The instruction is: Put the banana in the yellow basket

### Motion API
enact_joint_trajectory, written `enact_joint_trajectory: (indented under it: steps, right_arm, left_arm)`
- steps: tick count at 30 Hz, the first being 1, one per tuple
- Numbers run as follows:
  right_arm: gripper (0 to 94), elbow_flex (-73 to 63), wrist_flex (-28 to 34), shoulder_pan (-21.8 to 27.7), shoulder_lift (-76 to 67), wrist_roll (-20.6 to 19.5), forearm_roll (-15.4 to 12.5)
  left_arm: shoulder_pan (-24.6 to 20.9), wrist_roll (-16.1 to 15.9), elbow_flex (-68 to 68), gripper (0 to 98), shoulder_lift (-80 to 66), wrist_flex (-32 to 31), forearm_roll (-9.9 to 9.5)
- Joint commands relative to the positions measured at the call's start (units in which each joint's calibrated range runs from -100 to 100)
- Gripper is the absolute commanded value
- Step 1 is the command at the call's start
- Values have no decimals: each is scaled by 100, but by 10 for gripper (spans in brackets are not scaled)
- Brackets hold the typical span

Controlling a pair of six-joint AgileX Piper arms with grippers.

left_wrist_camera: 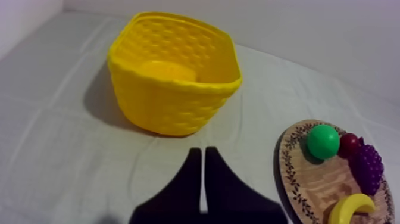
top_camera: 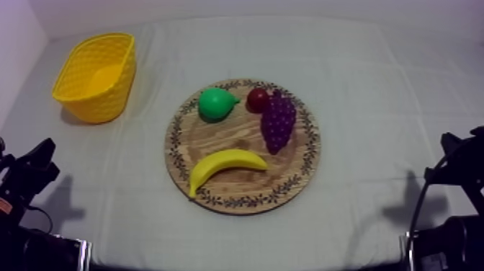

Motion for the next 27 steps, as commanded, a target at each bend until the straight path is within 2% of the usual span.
enact_joint_trajectory:
  steps: [1,9,15,22,27]
  right_arm:
    - [3,2,4,0,-2,1,1]
    - [3,2,4,0,-2,1,1]
    - [3,2,4,0,-2,1,1]
    - [3,2,4,0,-2,1,1]
    - [3,2,4,0,-2,1,1]
  left_arm:
    - [1,-33,-3,1,0,17,2]
    - [1,103,-28,18,0,105,7]
    - [23,-45,-23,33,8,61,13]
    - [186,-693,-707,40,673,23,162]
    - [624,-1144,-2093,42,1932,219,163]
